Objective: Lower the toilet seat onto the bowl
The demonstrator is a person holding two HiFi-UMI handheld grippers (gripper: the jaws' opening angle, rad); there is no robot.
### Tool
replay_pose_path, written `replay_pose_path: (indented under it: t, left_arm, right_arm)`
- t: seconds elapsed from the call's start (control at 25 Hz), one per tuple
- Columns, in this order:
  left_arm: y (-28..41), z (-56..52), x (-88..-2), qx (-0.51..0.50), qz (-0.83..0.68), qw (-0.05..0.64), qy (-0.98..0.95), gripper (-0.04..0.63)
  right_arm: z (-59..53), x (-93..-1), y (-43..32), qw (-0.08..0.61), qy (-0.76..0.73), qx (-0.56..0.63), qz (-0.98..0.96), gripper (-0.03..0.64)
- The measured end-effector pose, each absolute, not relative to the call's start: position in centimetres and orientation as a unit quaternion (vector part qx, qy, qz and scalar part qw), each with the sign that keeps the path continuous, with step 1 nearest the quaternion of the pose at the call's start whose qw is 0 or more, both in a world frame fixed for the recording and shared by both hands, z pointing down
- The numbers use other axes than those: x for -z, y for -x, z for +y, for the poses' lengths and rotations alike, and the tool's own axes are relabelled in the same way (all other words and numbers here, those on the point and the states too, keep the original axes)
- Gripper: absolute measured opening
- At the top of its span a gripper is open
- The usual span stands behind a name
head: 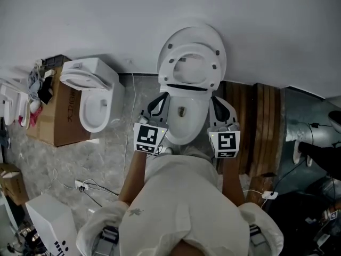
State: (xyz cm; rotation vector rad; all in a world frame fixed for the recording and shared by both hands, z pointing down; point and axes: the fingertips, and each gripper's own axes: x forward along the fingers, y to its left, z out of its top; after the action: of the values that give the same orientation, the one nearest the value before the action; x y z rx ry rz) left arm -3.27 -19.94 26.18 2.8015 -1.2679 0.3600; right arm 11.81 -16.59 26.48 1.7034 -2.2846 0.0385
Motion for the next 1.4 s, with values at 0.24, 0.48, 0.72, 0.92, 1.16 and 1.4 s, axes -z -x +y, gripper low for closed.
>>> replay_pose_path:
  t: [0.24,0.48,0.72,0.92,1.16,1.4]
  left_arm:
    - [1.0,-23.1,-27.2,-0.131,-0.434,0.021,-0.891,0.015]
    - [-0.7,-25.7,-28.7,-0.145,-0.45,0.024,-0.881,0.017]
    - [-2.3,-28.5,-30.4,-0.155,-0.463,0.026,-0.872,0.017]
    - [-3.4,-30.6,-32.0,-0.165,-0.461,0.028,-0.872,0.026]
    - [-4.7,-32.8,-33.8,-0.176,-0.447,0.027,-0.877,0.057]
    - [-4.6,-35.0,-35.0,-0.179,-0.437,0.032,-0.881,0.09]
  right_arm:
    - [-20.0,-28.0,-13.9,0.15,-0.564,-0.027,-0.811,0.031]
    - [-23.4,-29.8,-15.1,0.158,-0.538,-0.037,-0.827,0.044]
    - [-25.9,-32.1,-16.3,0.167,-0.523,-0.056,-0.834,0.058]
    - [-27.7,-33.6,-16.4,0.176,-0.518,-0.056,-0.835,0.078]
    - [-30.2,-34.8,-16.9,0.185,-0.521,-0.051,-0.832,0.102]
    - [-32.3,-35.6,-16.5,0.198,-0.52,-0.04,-0.83,0.131]
